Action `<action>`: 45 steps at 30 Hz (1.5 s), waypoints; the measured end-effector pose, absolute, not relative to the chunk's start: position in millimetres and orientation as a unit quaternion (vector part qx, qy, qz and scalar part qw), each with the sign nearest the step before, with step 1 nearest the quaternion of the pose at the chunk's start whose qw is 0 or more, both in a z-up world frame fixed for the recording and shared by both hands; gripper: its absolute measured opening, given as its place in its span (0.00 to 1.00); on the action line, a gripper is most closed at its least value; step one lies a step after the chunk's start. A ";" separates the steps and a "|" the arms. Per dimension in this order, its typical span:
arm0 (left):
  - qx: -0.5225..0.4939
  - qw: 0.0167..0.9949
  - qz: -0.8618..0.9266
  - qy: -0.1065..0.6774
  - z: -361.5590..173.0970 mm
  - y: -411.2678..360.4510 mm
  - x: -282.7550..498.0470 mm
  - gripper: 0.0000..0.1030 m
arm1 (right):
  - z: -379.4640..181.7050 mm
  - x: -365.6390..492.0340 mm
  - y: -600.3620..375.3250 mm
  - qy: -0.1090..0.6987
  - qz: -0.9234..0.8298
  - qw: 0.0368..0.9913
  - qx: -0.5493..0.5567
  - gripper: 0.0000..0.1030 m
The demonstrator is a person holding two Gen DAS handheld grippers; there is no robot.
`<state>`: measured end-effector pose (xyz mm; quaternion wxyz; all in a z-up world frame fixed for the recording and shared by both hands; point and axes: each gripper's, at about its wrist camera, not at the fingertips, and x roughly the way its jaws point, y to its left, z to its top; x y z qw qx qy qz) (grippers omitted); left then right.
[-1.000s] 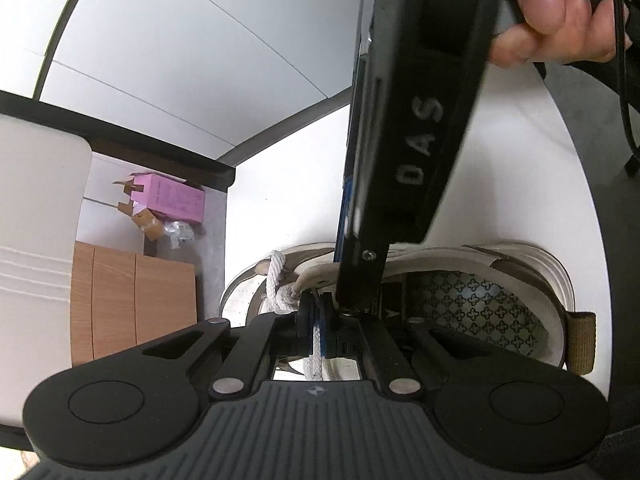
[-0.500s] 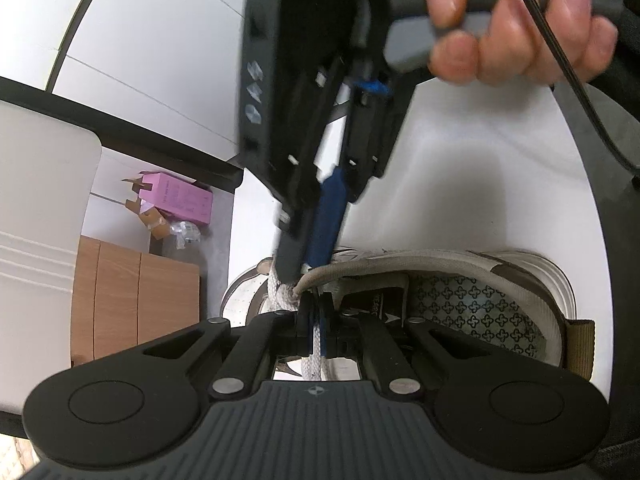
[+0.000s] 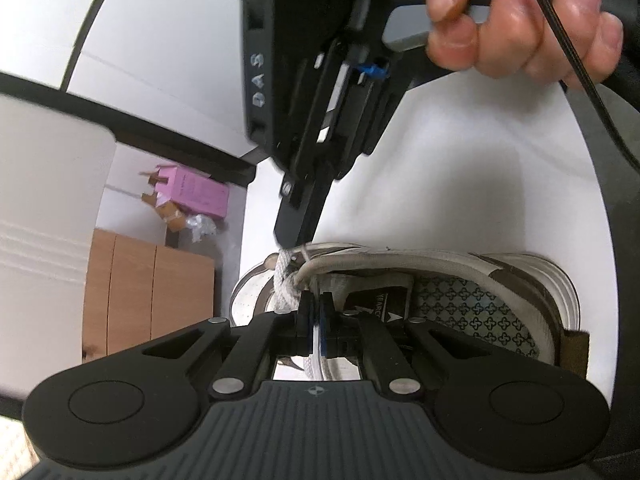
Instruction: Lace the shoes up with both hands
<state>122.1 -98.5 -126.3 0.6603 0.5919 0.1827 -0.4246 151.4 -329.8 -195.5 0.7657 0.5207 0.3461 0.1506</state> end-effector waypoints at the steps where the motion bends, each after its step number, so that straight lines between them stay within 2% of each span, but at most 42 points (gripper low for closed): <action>1: 0.590 0.665 -0.420 0.182 -126.5 -98.0 120.6 0.04 | -195.9 150.8 -332.2 0.343 0.143 0.769 0.520 0.02; 5: 0.582 0.684 -0.400 0.183 -125.7 -95.0 114.9 0.04 | -195.1 147.0 -346.5 0.319 0.104 0.782 0.526 0.02; 7: 0.574 0.698 -0.386 0.185 -123.7 -92.3 112.6 0.09 | -196.5 145.8 -353.6 0.314 0.099 0.776 0.538 0.02; 8: 0.568 0.707 -0.377 0.186 -122.2 -90.4 111.7 0.13 | -198.1 145.5 -356.2 0.314 0.099 0.772 0.544 0.02; 10: 0.555 0.726 -0.358 0.188 -118.5 -85.3 110.2 0.34 | -196.7 145.8 -354.2 0.318 0.104 0.776 0.535 0.03; 13: 0.529 0.761 -0.325 0.186 -111.7 -76.3 110.4 0.48 | -192.5 144.2 -351.4 0.317 0.111 0.782 0.524 0.04; 14: 0.518 0.776 -0.311 0.182 -109.4 -74.1 111.8 0.50 | -191.8 143.0 -351.4 0.317 0.110 0.782 0.525 0.06; 19: 0.425 0.839 -0.266 0.213 -95.2 -65.9 106.3 0.50 | -194.7 134.7 -356.8 0.316 0.091 0.764 0.555 0.08; 20: 0.406 0.848 -0.260 0.221 -94.0 -66.0 102.7 0.50 | -194.4 133.1 -357.2 0.315 0.089 0.762 0.558 0.11; 21: 0.386 0.856 -0.255 0.229 -92.8 -66.0 99.2 0.50 | -194.4 131.2 -358.0 0.315 0.084 0.762 0.560 0.28; 22: 0.367 0.865 -0.249 0.236 -91.6 -66.0 95.7 0.50 | -194.3 128.9 -359.1 0.312 0.078 0.761 0.563 0.37; 23: 0.347 0.873 -0.243 0.243 -91.7 -67.1 93.4 0.50 | -194.2 126.5 -360.2 0.309 0.071 0.761 0.566 0.40; 30: 0.262 0.899 -0.200 0.289 -106.1 -76.9 93.7 0.50 | -193.3 123.1 -354.7 0.308 0.099 0.744 0.584 0.40; 33: 0.214 0.910 -0.183 0.303 -105.4 -69.0 94.8 0.41 | -192.0 123.8 -343.5 0.323 0.126 0.741 0.575 0.40; 34: 0.202 0.912 -0.182 0.308 -108.9 -67.9 99.0 0.41 | -191.9 124.3 -339.0 0.327 0.134 0.740 0.572 0.40; 45: 0.162 0.912 -0.178 0.333 -129.5 -57.1 100.6 0.41 | -166.4 124.2 -298.0 0.350 0.184 0.796 0.459 0.40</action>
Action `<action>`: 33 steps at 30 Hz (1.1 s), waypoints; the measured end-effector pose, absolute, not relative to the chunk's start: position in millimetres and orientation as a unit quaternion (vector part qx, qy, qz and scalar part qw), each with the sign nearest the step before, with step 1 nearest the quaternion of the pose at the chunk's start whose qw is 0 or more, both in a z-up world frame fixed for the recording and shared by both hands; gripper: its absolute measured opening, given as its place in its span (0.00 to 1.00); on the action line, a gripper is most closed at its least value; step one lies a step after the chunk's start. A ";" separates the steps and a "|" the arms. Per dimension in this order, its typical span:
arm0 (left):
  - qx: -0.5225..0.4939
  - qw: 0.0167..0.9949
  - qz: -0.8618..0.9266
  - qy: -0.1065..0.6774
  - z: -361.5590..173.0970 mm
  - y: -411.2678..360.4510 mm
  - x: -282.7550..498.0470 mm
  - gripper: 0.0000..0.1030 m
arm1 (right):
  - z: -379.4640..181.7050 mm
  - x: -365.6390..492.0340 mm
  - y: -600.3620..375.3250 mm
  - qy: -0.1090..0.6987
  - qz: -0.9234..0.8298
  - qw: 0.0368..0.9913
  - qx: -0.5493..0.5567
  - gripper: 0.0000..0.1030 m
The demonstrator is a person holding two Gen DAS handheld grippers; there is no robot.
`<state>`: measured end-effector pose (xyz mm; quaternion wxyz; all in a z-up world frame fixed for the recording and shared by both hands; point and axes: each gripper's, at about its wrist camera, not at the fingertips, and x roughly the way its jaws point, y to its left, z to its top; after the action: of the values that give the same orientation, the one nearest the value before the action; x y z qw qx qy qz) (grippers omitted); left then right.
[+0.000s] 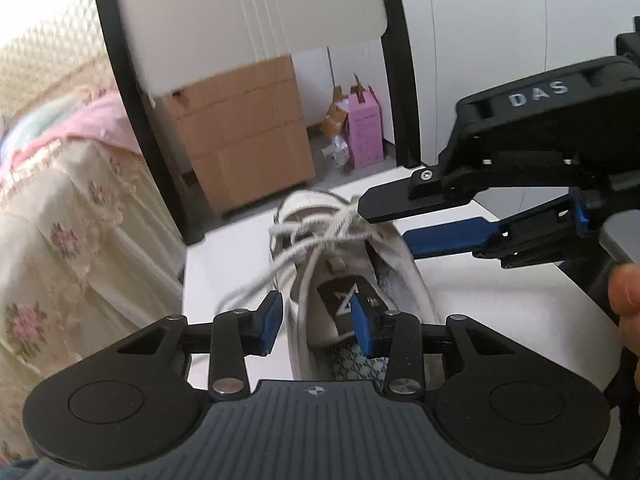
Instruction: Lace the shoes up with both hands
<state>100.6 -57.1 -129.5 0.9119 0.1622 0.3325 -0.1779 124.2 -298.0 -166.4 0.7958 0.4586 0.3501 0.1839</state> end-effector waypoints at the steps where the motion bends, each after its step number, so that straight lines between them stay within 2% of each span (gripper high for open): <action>1: 0.160 0.912 -0.179 0.332 -131.0 -56.9 101.7 0.41 | -164.5 123.3 -295.3 0.352 0.184 0.802 0.446 0.40; 7: 0.160 0.914 -0.184 0.324 -134.1 -58.3 98.1 0.41 | -162.2 121.8 -284.0 0.353 0.185 0.830 0.391 0.38; 8: 0.156 0.914 -0.186 0.324 -134.5 -57.1 97.9 0.41 | -162.5 121.6 -282.5 0.354 0.181 0.835 0.380 0.34; 9: 0.153 0.915 -0.188 0.323 -134.9 -56.2 97.3 0.41 | -162.7 121.4 -281.2 0.356 0.176 0.840 0.369 0.24; 11: 0.146 0.915 -0.192 0.325 -134.1 -54.6 96.5 0.41 | -160.9 119.4 -279.1 0.349 0.176 0.851 0.352 0.19; 17: 0.127 0.913 -0.200 0.333 -130.9 -54.2 94.5 0.41 | -160.1 119.9 -279.4 0.341 0.179 0.861 0.331 0.14; 21: 0.124 0.913 -0.206 0.330 -130.1 -54.5 92.6 0.42 | -162.8 120.4 -283.0 0.343 0.178 0.855 0.347 0.15; 24: 0.119 0.917 -0.203 0.322 -129.2 -53.8 93.2 0.42 | -168.3 122.5 -291.8 0.345 0.180 0.830 0.399 0.27; 28: 0.077 0.928 -0.201 0.304 -122.3 -46.6 96.8 0.42 | -181.0 124.1 -309.5 0.330 0.192 0.781 0.494 0.30; 30: 0.075 0.932 -0.199 0.295 -123.3 -47.4 99.6 0.41 | -182.3 125.6 -312.7 0.324 0.192 0.773 0.511 0.37; 32: 0.083 0.934 -0.194 0.287 -126.1 -51.0 102.1 0.37 | -184.6 128.7 -311.3 0.332 0.176 0.771 0.514 0.37; 33: 0.092 0.935 -0.190 0.284 -128.4 -54.3 103.1 0.31 | -186.3 130.0 -311.1 0.334 0.169 0.770 0.517 0.37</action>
<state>103.1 -54.3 -128.4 0.9353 0.0922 0.2836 -0.1904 130.0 -311.1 -186.3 0.7699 0.5170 0.3337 0.1694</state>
